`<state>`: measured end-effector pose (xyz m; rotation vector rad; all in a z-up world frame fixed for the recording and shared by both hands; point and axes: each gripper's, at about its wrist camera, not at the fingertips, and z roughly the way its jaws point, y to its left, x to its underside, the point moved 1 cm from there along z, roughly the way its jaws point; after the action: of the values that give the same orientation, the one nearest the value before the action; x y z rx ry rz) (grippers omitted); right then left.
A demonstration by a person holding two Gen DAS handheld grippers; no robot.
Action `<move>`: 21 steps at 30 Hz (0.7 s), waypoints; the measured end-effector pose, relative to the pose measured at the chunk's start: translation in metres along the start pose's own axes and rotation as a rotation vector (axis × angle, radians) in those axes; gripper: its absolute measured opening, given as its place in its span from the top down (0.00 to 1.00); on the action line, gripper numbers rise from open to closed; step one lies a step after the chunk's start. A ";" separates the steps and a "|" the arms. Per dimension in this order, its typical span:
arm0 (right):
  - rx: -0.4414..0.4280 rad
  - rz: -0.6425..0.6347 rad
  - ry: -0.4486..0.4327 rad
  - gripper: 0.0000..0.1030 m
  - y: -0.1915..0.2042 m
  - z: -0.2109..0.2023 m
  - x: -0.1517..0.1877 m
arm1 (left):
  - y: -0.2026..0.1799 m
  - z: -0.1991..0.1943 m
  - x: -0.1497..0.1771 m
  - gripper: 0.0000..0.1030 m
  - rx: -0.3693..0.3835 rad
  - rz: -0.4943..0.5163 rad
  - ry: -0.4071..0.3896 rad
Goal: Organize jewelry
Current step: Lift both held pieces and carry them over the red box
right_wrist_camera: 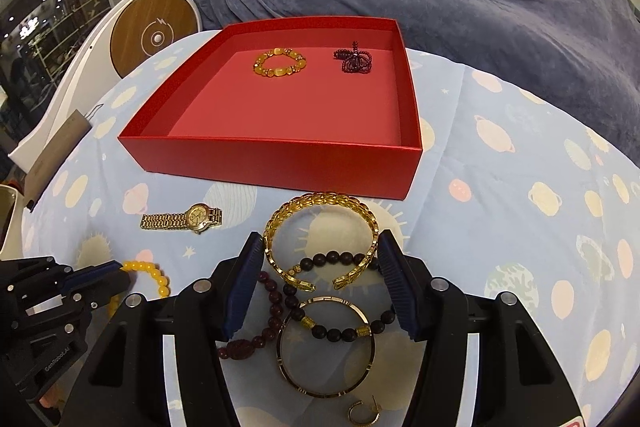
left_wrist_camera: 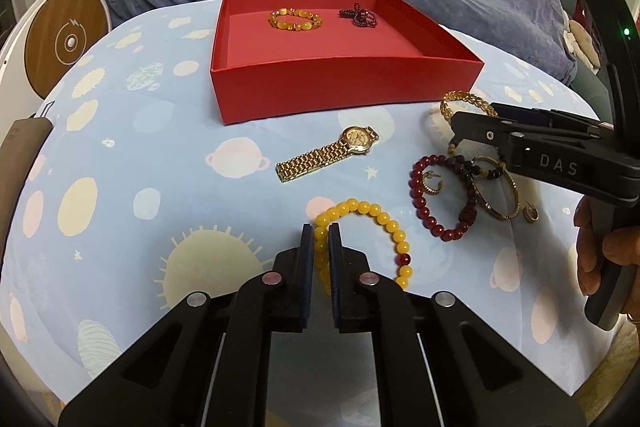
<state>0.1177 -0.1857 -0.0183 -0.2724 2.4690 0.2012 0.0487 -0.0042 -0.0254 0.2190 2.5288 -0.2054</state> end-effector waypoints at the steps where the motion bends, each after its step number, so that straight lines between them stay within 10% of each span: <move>1: 0.000 0.001 -0.007 0.46 -0.001 -0.003 -0.001 | 0.000 -0.003 -0.002 0.93 0.006 -0.001 -0.008; 21: -0.018 0.055 -0.098 0.46 -0.020 -0.039 -0.032 | -0.005 -0.056 -0.091 0.93 0.070 -0.047 -0.196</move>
<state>0.1243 -0.2083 0.0309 -0.1976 2.3803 0.2549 0.0912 -0.0082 0.0728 0.1581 2.3357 -0.3188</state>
